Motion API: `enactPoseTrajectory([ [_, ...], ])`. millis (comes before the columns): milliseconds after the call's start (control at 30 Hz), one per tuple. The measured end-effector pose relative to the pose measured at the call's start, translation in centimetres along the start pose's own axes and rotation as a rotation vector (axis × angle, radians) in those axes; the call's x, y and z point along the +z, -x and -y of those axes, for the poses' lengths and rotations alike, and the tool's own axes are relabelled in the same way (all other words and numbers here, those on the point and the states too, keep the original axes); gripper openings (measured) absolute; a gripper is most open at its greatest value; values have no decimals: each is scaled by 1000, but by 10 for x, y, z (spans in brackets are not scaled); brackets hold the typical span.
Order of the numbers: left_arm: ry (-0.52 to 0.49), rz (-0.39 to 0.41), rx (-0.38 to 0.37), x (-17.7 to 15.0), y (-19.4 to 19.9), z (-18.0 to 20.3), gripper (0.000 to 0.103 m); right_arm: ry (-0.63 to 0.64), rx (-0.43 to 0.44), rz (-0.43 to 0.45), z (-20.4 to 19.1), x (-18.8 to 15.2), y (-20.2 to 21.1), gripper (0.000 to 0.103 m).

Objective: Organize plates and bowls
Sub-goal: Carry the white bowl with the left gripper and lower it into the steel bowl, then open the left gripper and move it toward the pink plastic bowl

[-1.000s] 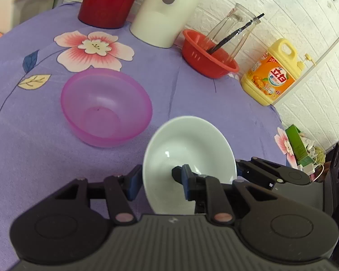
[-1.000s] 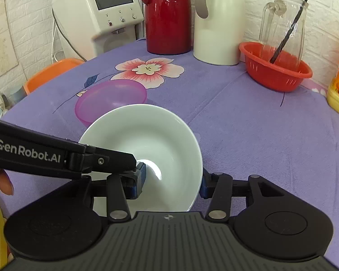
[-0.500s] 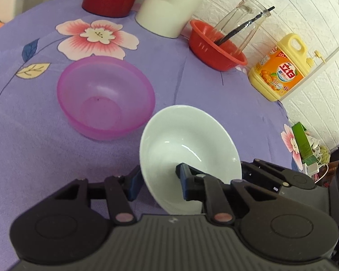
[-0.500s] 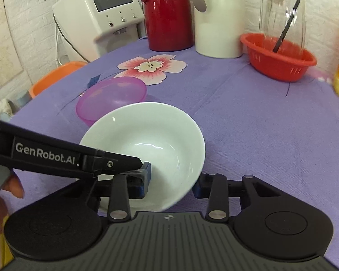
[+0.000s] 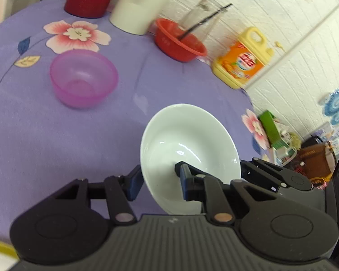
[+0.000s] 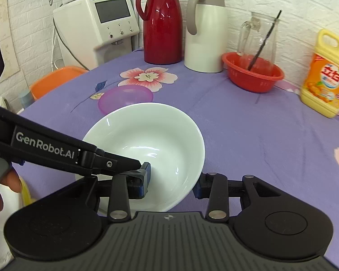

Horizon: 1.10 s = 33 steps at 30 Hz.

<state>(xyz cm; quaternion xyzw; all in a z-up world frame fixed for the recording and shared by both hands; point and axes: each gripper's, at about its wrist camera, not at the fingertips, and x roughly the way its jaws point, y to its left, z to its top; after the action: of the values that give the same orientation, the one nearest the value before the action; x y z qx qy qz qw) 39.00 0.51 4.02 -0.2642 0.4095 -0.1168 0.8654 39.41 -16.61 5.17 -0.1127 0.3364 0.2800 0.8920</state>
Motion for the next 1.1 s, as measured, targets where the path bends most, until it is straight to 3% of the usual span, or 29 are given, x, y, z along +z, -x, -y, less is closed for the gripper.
enactPoseTrajectory([
  [267, -52, -31, -78, -67, 36, 27, 14, 3, -103, -3, -30, -45, 66, 69],
  [467, -85, -96, -72, -109, 36, 30, 15, -27, -126, -32, -43, -84, 80, 69],
  [767, -170, -119, -41, -125, 29, 41, 17, -84, -109, -26, -40, -112, 88, 70],
  [833, -178, -118, -27, -126, 27, 43, 21, -92, -118, -20, -39, -115, 88, 80],
  [967, -200, -96, -8, -124, 31, 47, 37, -139, -100, 10, -32, -119, 95, 85],
  [1033, -208, -72, -11, -121, 38, 49, 55, -157, -91, 37, -29, -120, 102, 89],
  [1100, -220, -32, -14, -118, 49, 52, 60, -171, -120, 71, -27, -120, 112, 103],
])
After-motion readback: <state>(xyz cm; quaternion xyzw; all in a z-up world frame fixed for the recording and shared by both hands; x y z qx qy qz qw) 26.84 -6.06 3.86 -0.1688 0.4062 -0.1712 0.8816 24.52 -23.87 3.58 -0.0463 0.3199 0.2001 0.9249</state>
